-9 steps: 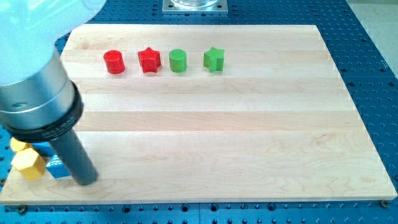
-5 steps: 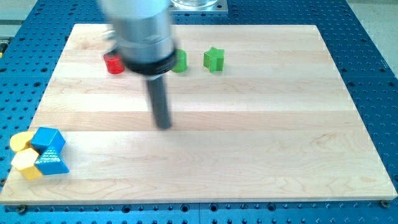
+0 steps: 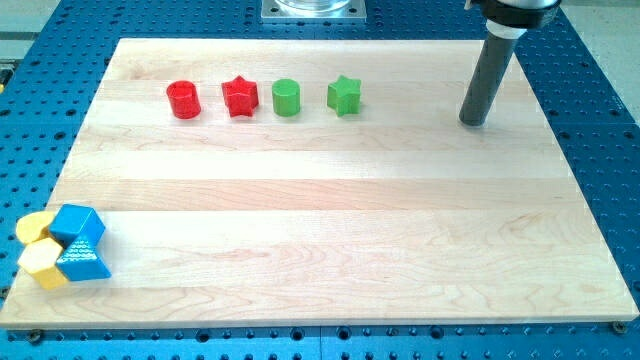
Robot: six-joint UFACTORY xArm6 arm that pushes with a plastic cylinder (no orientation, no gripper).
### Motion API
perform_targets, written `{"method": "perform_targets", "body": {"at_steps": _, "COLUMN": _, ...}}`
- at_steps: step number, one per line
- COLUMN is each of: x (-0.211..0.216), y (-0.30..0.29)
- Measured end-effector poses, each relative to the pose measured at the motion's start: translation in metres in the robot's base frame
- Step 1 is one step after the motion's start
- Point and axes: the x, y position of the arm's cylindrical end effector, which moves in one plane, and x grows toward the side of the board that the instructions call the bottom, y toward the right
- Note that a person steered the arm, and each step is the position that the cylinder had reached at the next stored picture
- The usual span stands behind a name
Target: Push the green blocks into the blue blocks
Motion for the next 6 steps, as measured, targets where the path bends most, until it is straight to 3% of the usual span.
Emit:
{"method": "perform_targets", "body": {"at_steps": 1, "x": -0.027, "y": -0.007}}
{"method": "perform_targets", "body": {"at_steps": 4, "x": -0.035, "y": -0.110}}
{"method": "perform_targets", "body": {"at_steps": 6, "x": -0.041, "y": -0.239}}
